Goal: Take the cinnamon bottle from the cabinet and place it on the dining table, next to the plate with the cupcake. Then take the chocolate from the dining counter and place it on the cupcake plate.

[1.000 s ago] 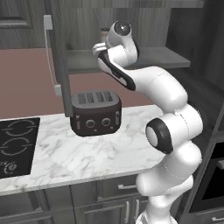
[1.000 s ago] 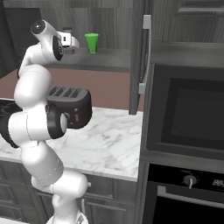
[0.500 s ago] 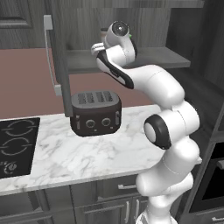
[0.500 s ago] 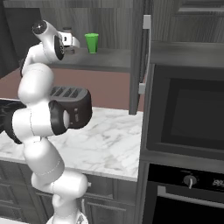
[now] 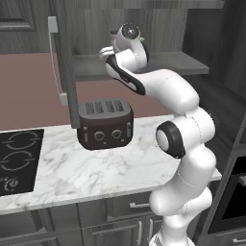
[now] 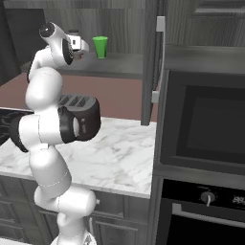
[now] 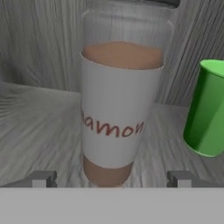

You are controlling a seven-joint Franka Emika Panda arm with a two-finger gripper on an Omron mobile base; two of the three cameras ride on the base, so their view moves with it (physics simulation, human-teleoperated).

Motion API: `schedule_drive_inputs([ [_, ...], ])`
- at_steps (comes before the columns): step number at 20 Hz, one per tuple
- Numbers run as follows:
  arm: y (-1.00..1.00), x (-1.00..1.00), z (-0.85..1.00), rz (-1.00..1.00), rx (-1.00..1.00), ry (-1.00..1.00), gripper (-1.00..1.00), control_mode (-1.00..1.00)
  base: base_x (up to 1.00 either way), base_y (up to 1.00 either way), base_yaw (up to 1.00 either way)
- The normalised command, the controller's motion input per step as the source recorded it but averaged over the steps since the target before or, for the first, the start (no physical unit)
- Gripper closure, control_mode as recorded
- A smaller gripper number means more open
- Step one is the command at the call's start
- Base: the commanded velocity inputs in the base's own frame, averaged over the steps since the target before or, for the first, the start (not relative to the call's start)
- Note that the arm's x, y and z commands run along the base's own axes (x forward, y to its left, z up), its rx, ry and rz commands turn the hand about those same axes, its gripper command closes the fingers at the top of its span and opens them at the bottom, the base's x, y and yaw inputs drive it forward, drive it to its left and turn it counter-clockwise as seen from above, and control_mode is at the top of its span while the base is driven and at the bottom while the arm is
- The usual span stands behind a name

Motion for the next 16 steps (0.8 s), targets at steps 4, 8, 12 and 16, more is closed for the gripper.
schedule_drive_inputs([
  [4, 0.02, 0.18, -0.06, 0.0, 0.0, 0.0, -1.0, -1.0, 0.0, 0.0, 0.0],
  [8, 0.02, 0.2, -0.06, 0.0, 0.0, 0.0, -1.0, -1.0, 0.0, 0.0, 0.0],
  [12, 0.02, 0.17, -0.03, 0.0, 0.0, 0.0, -1.0, -1.0, 0.0, 0.0, 0.0],
  [16, 0.07, 0.15, 0.0, 0.0, 0.0, 0.0, -1.0, -1.0, 0.0, 0.0, 0.0],
])
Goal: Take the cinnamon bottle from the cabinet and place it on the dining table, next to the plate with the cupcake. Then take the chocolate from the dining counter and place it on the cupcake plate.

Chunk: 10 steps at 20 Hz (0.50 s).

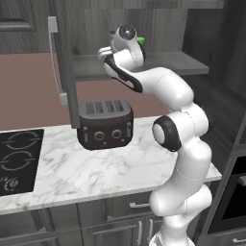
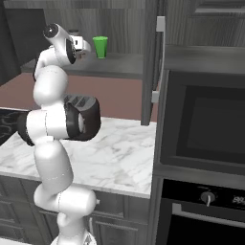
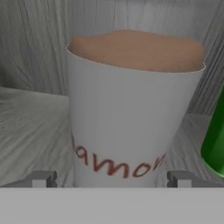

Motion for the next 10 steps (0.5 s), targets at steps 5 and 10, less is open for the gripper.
schedule_drive_inputs([
  [5, 0.1, 0.16, 0.0, 0.0, 0.0, 0.0, -1.0, -1.0, 0.0, 0.0, 0.0],
  [10, 0.05, 0.09, -0.03, 0.0, 0.0, 0.0, 1.0, -1.0, 0.0, 0.0, 0.0],
])
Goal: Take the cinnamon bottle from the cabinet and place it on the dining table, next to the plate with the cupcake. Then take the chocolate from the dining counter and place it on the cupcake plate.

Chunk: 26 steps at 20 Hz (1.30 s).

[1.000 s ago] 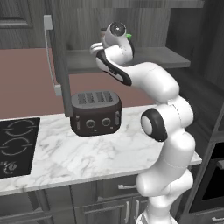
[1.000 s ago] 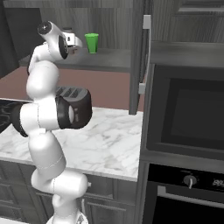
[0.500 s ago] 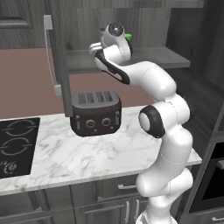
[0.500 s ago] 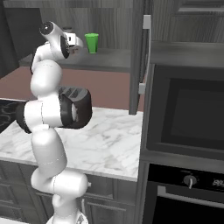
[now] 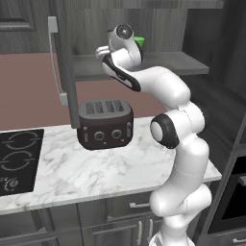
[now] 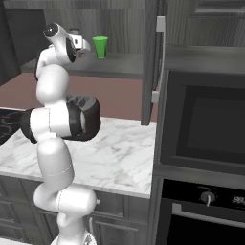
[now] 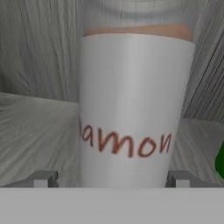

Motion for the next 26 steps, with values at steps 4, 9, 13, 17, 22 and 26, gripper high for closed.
schedule_drive_inputs([
  [4, -0.01, -0.02, -0.07, 0.0, 0.0, 0.0, 1.0, -1.0, 0.0, 0.0, 0.0],
  [9, -0.06, -0.27, -0.07, 0.0, 0.0, -0.03, 1.0, -1.0, 0.0, 0.0, 0.0],
  [13, -0.04, -0.63, -0.02, 0.0, 0.01, -0.23, 1.0, -1.0, 0.0, 0.0, 0.0],
  [17, -0.04, -0.84, 0.0, 0.0, 0.05, -0.31, 1.0, -1.0, 0.0, 0.0, 0.0],
  [22, -0.16, -0.78, 0.11, 0.02, 0.15, -0.11, 1.0, -1.0, 0.0, 0.0, 0.0],
  [26, -0.16, -0.73, 0.22, 0.09, 0.12, 0.0, 1.0, -1.0, 0.0, 0.0, 0.0],
])
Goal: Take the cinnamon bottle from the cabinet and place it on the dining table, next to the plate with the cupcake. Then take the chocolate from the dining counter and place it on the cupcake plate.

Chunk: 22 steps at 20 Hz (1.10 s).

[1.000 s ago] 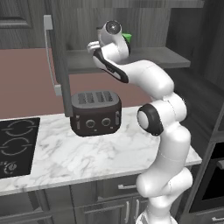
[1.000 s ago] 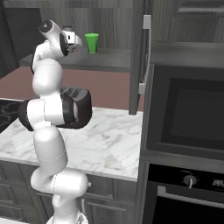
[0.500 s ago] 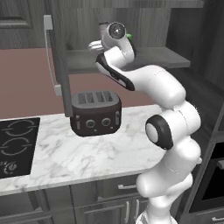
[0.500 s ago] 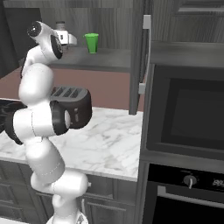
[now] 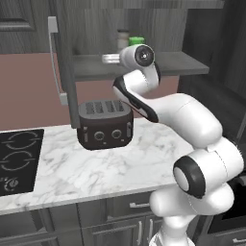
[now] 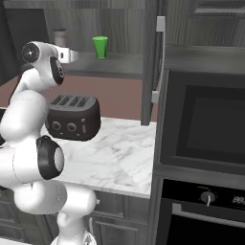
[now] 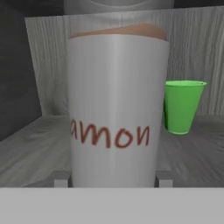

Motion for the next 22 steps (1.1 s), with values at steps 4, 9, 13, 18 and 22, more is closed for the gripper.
schedule_drive_inputs([
  [4, -0.08, -0.77, 0.13, 0.16, 0.04, 0.0, 1.0, -1.0, 0.0, 0.0, 0.0],
  [9, -0.1, -0.76, 0.05, 0.21, 0.0, -0.04, 1.0, -1.0, 0.0, 0.0, 0.0],
  [13, -0.14, -0.64, 0.0, 0.07, 0.0, -0.06, 1.0, -1.0, 0.0, 0.0, 0.0],
  [18, -0.14, -0.5, 0.02, 0.0, -0.03, 0.01, 1.0, -1.0, 0.0, 0.0, 0.0],
  [22, -0.18, -0.59, 0.08, 0.0, -0.04, 0.04, 1.0, -1.0, 0.0, 0.0, 0.0],
])
